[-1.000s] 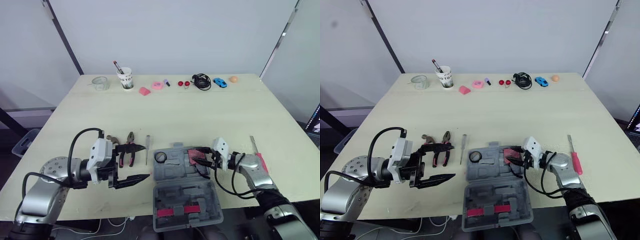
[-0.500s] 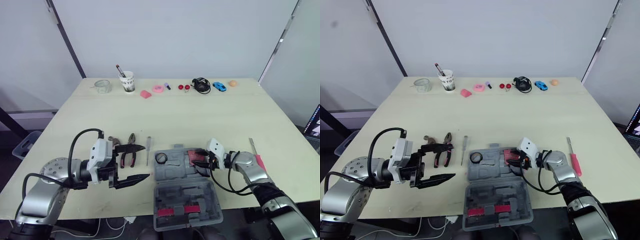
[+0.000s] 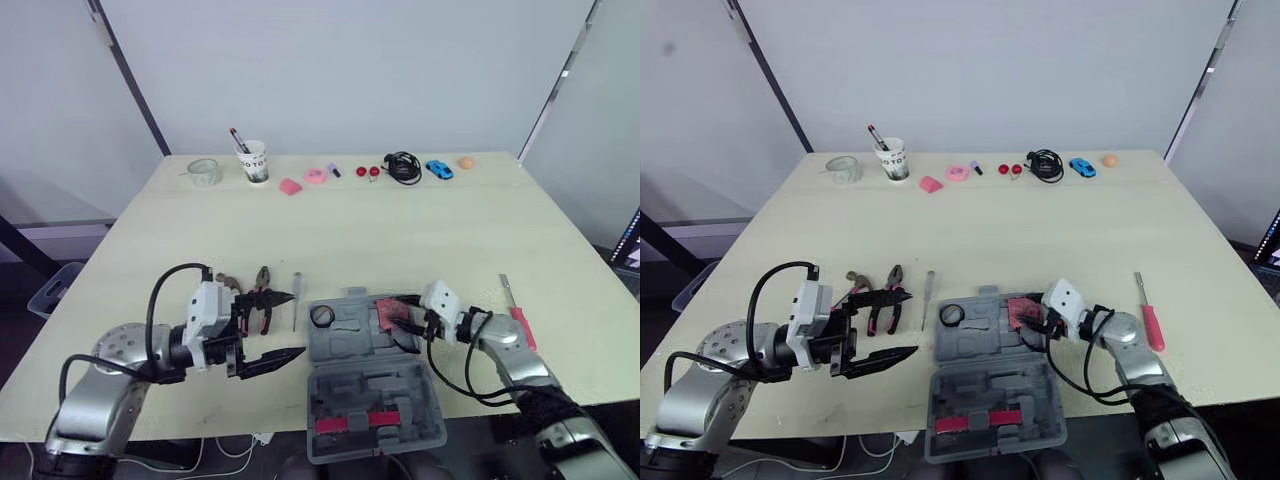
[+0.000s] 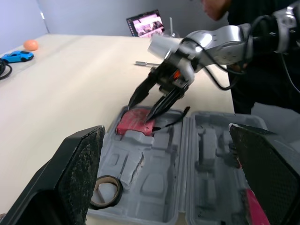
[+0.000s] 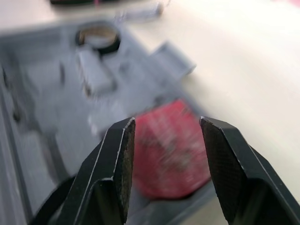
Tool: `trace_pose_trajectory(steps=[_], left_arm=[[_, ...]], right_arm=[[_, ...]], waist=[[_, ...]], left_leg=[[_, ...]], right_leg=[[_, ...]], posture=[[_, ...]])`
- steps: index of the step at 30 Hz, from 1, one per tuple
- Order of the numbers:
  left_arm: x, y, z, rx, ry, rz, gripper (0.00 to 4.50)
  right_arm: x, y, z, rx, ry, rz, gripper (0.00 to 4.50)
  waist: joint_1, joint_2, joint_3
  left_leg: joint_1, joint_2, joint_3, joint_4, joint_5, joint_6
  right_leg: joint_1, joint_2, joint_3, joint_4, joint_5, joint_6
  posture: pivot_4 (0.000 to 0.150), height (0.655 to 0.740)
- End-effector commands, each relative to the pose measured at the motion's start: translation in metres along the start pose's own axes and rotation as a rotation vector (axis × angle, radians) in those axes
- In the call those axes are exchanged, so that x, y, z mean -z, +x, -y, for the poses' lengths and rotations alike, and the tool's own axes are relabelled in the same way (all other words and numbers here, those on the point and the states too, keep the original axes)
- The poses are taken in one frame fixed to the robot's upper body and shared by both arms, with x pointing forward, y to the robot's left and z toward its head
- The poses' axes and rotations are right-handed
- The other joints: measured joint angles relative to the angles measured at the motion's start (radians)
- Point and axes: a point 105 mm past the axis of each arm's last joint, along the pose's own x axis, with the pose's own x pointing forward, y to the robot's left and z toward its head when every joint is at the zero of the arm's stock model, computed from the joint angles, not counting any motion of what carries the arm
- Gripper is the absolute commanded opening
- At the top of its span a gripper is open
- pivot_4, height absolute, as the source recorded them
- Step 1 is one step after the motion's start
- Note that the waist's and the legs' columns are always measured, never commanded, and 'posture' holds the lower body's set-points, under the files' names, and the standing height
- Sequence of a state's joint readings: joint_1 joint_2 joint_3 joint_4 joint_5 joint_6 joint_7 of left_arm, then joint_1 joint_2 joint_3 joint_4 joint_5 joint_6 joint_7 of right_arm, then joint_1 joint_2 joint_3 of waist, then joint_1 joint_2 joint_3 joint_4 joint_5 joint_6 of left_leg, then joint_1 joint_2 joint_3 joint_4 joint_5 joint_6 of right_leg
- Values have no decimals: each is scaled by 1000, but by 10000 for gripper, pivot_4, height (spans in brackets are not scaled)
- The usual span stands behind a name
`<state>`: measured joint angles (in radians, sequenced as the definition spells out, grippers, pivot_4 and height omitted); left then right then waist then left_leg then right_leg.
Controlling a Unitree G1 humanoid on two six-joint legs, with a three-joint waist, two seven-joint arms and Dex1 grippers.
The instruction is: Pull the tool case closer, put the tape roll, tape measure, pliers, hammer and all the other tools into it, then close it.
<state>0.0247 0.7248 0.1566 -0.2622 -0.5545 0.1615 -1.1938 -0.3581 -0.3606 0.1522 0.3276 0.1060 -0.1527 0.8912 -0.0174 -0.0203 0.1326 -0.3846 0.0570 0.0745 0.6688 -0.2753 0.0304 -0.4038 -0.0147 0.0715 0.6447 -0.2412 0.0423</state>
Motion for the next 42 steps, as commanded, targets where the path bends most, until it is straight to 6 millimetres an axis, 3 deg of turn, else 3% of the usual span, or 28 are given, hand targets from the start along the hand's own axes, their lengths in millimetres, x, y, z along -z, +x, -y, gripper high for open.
trace_pose_trajectory(steps=[1, 6, 15, 20, 23, 24, 26, 27, 29, 35, 42], left_arm=[[-5, -8, -10, -95, 8, 42, 45000], [3, -28, -28, -255, 1, 30, 45000], [35, -70, -27, -520, -89, 5, 45000], [62, -100, -17, -705, -177, -20, 45000], [68, -116, -13, -793, -190, -28, 45000], [69, -121, -13, -823, -194, -26, 45000], [77, -136, -8, -895, -215, -40, 45000], [81, -141, -5, -917, -223, -54, 45000], [85, -147, 0, -936, -230, -73, 45000], [92, -162, 15, -990, -259, -103, 45000], [89, -153, 14, -971, -254, -99, 45000]], right_arm=[[-25, -16, 8, 69, -9, 77, 23004], [-26, -48, 16, 183, 29, 77, 23004], [8, -133, 26, 448, 107, -23, 23004], [30, -190, 20, 622, 172, -86, 23004], [36, -209, 11, 665, 205, -106, 23004], [38, -213, 8, 667, 212, -113, 28230], [44, -229, -1, 688, 246, -132, 33398], [46, -235, -5, 698, 260, -135, 38949], [47, -242, -8, 708, 274, -140, 44231], [55, -261, -15, 730, 309, -161, 44231], [57, -262, -19, 714, 315, -166, 44231]], waist=[[2, 0, 0], [5, 0, 1], [3, 0, 1], [3, -1, 1], [4, -1, 1], [4, -2, 1], [3, -2, 1], [3, -2, 1], [2, -2, 1], [1, -3, 0], [4, -4, 0]], left_leg=[[0, 0, 0, 0, 0, 0], [0, 0, 0, 0, 0, 0], [0, 0, 0, -1, 0, 0], [1, 1, 0, -1, -1, 1], [0, 1, 0, -2, -1, 1], [1, 1, 0, -2, -1, 1], [1, 1, -1, -2, -1, 1], [1, 1, -1, -2, -1, 1], [1, 1, -1, -2, -1, 1], [0, 1, 2, -3, -2, 2], [-3, 1, 1, -4, -3, 1]], right_leg=[[0, 0, 0, 0, 0, 0], [0, -1, 0, 0, 0, 0], [0, -1, 1, -2, -1, 1], [0, -2, 2, -2, -2, 2], [0, -4, 2, -3, -3, 3], [0, -4, 2, -3, -3, 3], [0, -5, 2, -3, -3, 3], [0, -5, 2, -3, -4, 3], [0, -10, 3, -3, -4, 3], [-4, -21, -4, -3, -5, 3], [-7, -22, -5, -3, -4, 2]], posture=[[1500, 7400], [1500, 7400], [1500, 7400], [1500, 7400], [1500, 7400], [1500, 7400], [1500, 7400], [1500, 7400], [1500, 7400], [1500, 7400], [1500, 7400]])
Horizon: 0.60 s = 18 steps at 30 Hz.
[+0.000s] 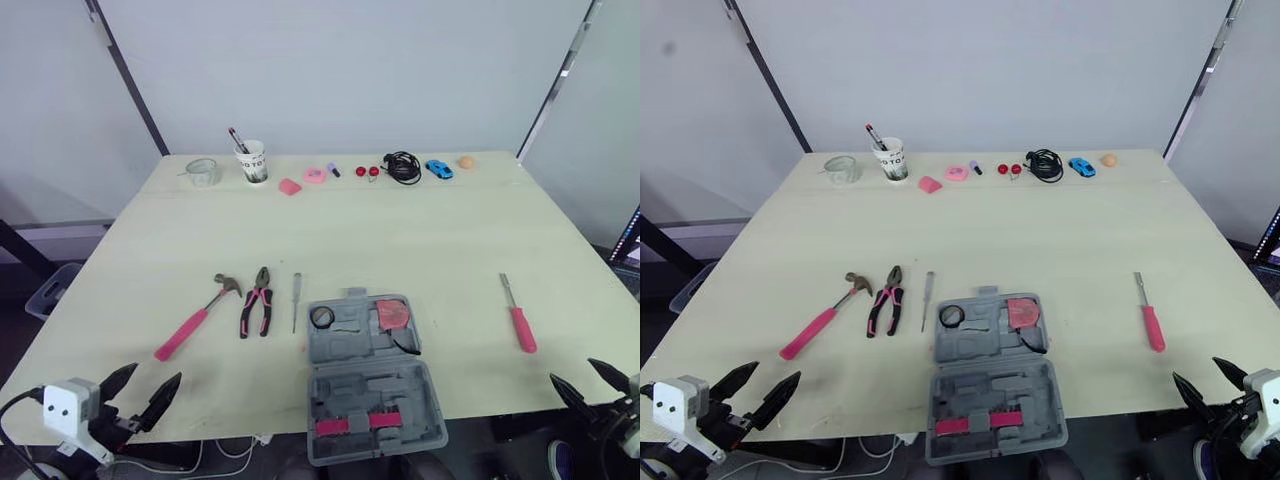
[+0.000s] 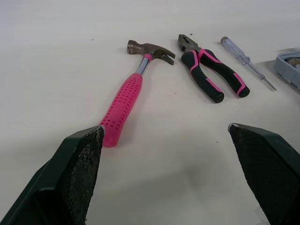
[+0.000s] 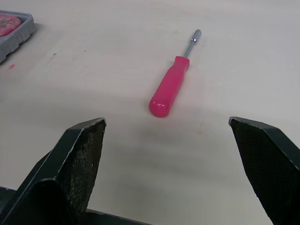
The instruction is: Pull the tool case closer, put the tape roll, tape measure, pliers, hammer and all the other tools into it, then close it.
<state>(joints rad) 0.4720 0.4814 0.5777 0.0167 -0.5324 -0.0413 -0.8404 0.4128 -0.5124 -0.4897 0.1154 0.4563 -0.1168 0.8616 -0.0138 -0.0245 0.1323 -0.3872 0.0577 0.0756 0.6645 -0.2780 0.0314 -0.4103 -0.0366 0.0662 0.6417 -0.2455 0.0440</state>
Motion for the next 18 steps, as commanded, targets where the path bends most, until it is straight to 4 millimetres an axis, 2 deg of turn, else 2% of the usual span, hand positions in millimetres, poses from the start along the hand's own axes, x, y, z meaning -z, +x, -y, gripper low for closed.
trace_pose_trajectory(steps=[1, 10, 18], left_arm=[[-13, 6, 6, 15, 21, 45, 45000], [-35, 41, 29, 84, -1, 77, 45000], [-40, 79, 36, 10, -24, 29, 45000]], right_arm=[[-11, -4, 4, 1, -33, 40, 44231], [-46, 20, -20, -152, -43, 121, 44231], [-78, 51, -64, -455, -119, 161, 44231]], waist=[[0, 0, 0], [0, 0, 0], [2, -1, 0]], left_leg=[[0, 0, 0, 0, 0, -1], [0, 0, 0, 0, 0, 1], [0, -1, 1, 0, 1, 1]], right_leg=[[0, 0, 0, 0, 0, 0], [0, 1, -2, 0, 0, 0], [0, 6, -4, 0, 0, 0]], posture=[[1500, 7400], [1500, 7400], [1500, 7400]])
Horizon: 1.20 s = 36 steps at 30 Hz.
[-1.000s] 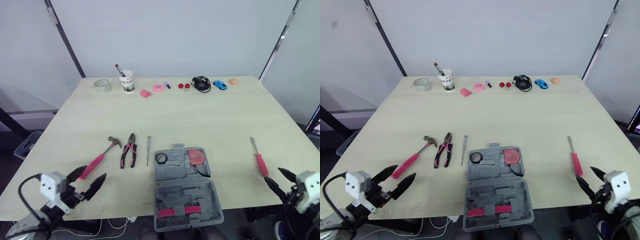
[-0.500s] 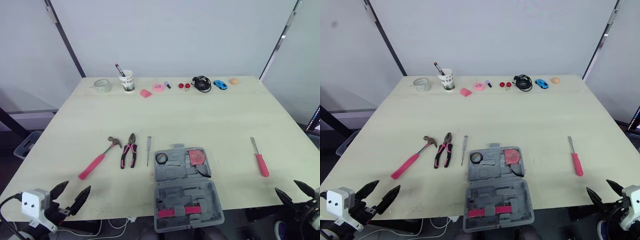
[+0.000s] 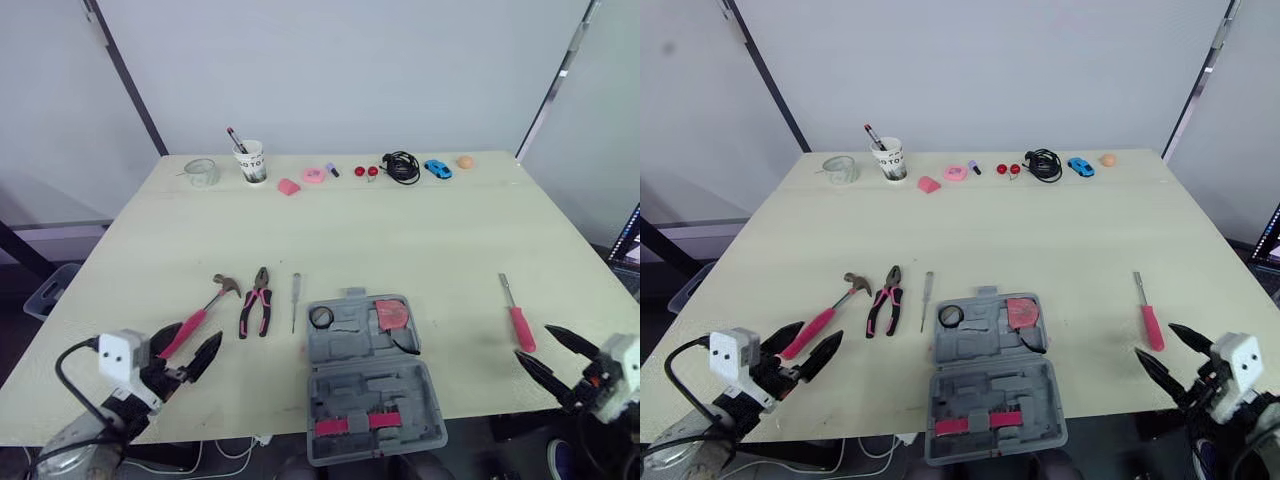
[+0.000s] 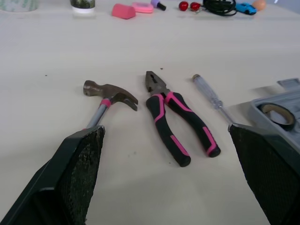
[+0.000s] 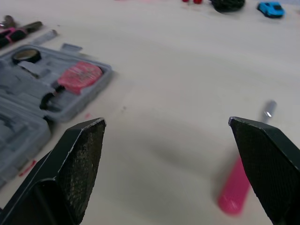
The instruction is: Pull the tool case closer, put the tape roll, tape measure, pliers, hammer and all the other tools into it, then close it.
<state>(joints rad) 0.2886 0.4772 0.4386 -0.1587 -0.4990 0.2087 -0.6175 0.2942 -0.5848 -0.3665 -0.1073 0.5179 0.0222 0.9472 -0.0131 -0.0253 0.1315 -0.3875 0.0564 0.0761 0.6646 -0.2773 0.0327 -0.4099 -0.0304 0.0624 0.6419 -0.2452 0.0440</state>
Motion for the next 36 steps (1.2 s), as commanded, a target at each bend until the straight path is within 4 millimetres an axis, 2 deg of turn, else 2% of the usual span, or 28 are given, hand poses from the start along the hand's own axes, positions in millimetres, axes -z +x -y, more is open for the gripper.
trace_pose_trajectory(steps=[1, 4, 7, 15, 20, 24, 30, 36], left_arm=[[-10, 19, 9, -28, 12, -13, 45000], [-17, 36, 11, -85, -6, -18, 45000], [-19, 47, 22, -78, 5, -39, 45000], [-25, 65, 39, -175, 19, -77, 45000], [-20, 73, 40, -216, 14, -119, 45000], [-14, 86, 40, -247, -2, -137, 45000], [-11, 107, 45, -221, 22, -137, 45000], [-2, 116, 41, -230, 16, -162, 45000]], right_arm=[[-20, 18, -15, -168, -51, 33, 44231], [-30, 30, -22, -277, -83, 46, 44231], [-35, 39, -27, -350, -115, 49, 44231], [-57, 67, -47, -457, -172, 100, 44231], [-67, 73, -53, -473, -178, 119, 44231], [-79, 78, -53, -474, -190, 138, 44231], [-79, 85, -53, -460, -203, 130, 44231], [-82, 91, -56, -444, -207, 145, 44231]], waist=[[2, -1, 0], [4, -1, 0], [3, -2, 0], [3, -2, 0], [5, -3, 0], [5, -3, 0], [5, -3, 0], [4, -3, 0]], left_leg=[[0, -1, 0, 0, 0, 0], [0, -1, -1, 1, 0, 0], [0, -1, -2, 2, 0, 0], [0, -1, -2, 2, 0, 0], [-1, -2, -2, 2, 0, 0], [-1, -2, -3, 3, 0, 0], [-3, -4, -4, 4, 0, 0], [-4, -4, -4, 4, 0, 0]], right_leg=[[0, 0, 0, 0, 0, 0], [1, 1, -1, 0, 0, 0], [2, 1, -1, 1, 0, 0], [2, 3, -1, 1, 1, 1], [2, 3, -2, 1, 1, 1], [2, 2, -2, 1, 1, 1], [2, 3, -3, 1, 1, 2], [1, 3, -4, 1, 3, 4]], posture=[[1500, 7400], [1500, 7400], [1500, 7400], [1500, 7400], [1500, 7400], [1500, 7400], [1500, 7400], [1500, 7400]])
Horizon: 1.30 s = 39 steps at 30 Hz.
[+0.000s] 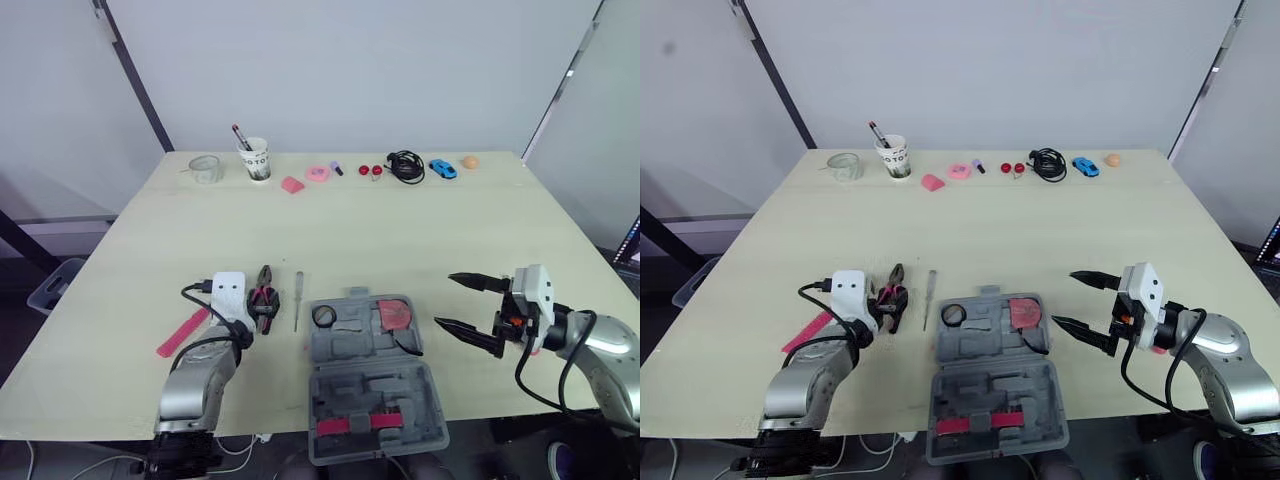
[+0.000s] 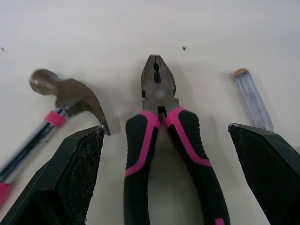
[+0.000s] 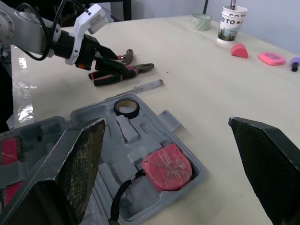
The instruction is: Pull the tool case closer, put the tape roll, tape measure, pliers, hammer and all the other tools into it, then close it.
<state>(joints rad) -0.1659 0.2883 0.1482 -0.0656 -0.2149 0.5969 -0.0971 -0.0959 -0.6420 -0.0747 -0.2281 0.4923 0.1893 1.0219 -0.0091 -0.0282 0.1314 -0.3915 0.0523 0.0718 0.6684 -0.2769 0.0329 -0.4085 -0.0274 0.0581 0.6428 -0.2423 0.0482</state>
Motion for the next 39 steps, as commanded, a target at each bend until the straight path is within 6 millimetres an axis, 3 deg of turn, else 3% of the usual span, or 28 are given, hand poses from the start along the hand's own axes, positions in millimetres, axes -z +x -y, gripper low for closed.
trace_pose_trajectory(steps=[1, 10, 18, 22, 24, 39], left_arm=[[-8, 5, -1, -1, 3, 30, 45000], [-2, 22, 0, 0, -7, -22, 45000], [2, 24, 7, 4, -6, -46, 45000], [2, 24, 7, 1, 4, -47, 34776], [2, 24, 8, 3, 6, -47, 26825], [3, 12, 17, 70, 13, -29, 25993]], right_arm=[[-15, 5, 1, 5, -51, 40, 44231], [-17, 5, -1, 1, -58, 37, 44231], [-17, 10, -5, -22, -55, 40, 44231], [-16, 12, -7, -25, -52, 41, 45000], [-15, 12, -7, -27, -50, 40, 45000], [-10, 11, -9, -29, -44, 36, 45000]], waist=[[0, 0, 0], [4, 0, 0], [7, 0, 0], [9, 0, 0], [9, 0, 0], [7, 0, 0]], left_leg=[[0, 0, 0, 0, 0, 0], [-2, 0, -1, 1, 0, 0], [-2, -1, -1, 1, 0, 0], [-2, -1, -1, 1, 0, 0], [-2, -1, -1, 1, 0, 0], [-2, -1, -1, 1, 0, 0]], right_leg=[[0, 0, 0, 0, 0, 0], [0, 0, -3, 0, 0, 0], [0, 0, -3, 0, 0, 0], [0, 0, -3, 0, 0, 0], [0, 0, -3, 0, 0, 0], [0, -1, -3, 0, 0, 0]], posture=[[1500, 7400], [1500, 7400], [1500, 7400], [1500, 7400], [1500, 7400], [1500, 7400]])
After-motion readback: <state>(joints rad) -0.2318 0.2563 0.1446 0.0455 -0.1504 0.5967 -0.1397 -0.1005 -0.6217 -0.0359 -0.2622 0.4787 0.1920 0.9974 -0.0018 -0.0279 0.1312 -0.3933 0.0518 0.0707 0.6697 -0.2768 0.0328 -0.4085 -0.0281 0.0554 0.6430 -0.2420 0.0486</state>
